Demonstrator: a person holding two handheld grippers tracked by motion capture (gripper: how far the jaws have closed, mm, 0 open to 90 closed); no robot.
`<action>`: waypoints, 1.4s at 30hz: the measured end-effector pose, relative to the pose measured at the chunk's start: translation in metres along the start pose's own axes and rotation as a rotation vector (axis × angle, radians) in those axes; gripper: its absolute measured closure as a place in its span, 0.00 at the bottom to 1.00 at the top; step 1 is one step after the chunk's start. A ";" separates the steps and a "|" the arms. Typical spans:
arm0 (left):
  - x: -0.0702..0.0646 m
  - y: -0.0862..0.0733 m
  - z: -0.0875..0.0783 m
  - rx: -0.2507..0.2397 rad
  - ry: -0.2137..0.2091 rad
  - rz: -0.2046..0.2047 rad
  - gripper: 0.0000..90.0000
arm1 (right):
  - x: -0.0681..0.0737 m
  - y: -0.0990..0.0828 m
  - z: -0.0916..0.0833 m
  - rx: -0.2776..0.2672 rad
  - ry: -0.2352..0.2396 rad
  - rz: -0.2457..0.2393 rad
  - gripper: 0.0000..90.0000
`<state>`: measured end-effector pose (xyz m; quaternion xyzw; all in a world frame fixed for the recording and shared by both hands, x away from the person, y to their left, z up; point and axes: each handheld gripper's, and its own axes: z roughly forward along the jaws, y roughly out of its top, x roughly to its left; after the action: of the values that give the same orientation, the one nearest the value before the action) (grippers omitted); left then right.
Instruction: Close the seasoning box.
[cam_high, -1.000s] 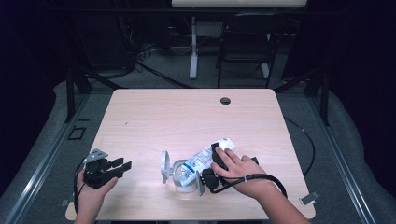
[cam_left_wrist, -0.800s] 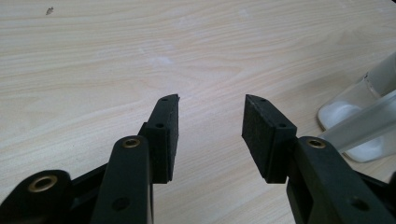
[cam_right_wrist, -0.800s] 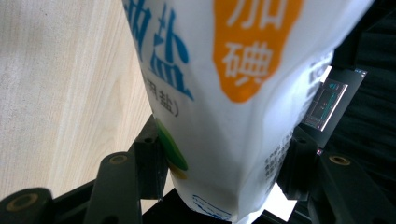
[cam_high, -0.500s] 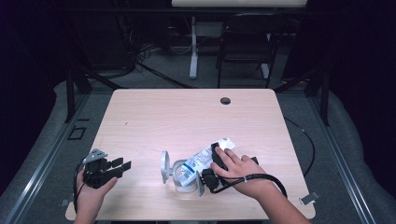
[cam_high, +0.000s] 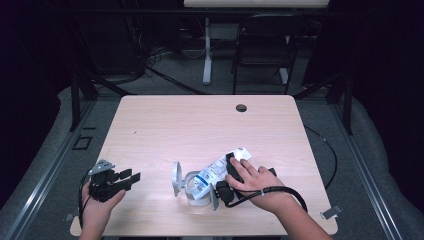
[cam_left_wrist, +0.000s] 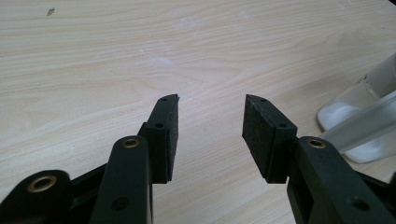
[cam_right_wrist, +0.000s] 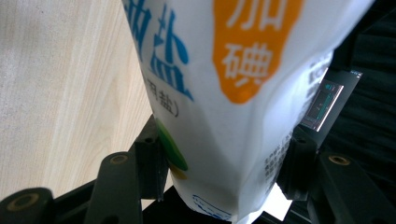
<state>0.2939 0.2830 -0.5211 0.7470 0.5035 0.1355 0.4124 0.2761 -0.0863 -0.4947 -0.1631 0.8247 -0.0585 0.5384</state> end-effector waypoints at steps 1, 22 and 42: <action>0.000 0.000 0.000 0.000 0.000 0.001 0.62 | 0.000 0.000 0.000 0.000 0.000 0.000 0.51; 0.000 0.000 0.000 -0.005 -0.001 -0.002 0.62 | 0.000 0.000 0.000 0.002 0.000 -0.010 0.51; 0.000 0.000 -0.001 -0.003 -0.003 -0.002 0.62 | -0.001 0.001 -0.001 0.004 -0.002 -0.016 0.51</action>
<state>0.2935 0.2837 -0.5205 0.7462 0.5034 0.1349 0.4141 0.2756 -0.0854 -0.4941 -0.1685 0.8228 -0.0645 0.5390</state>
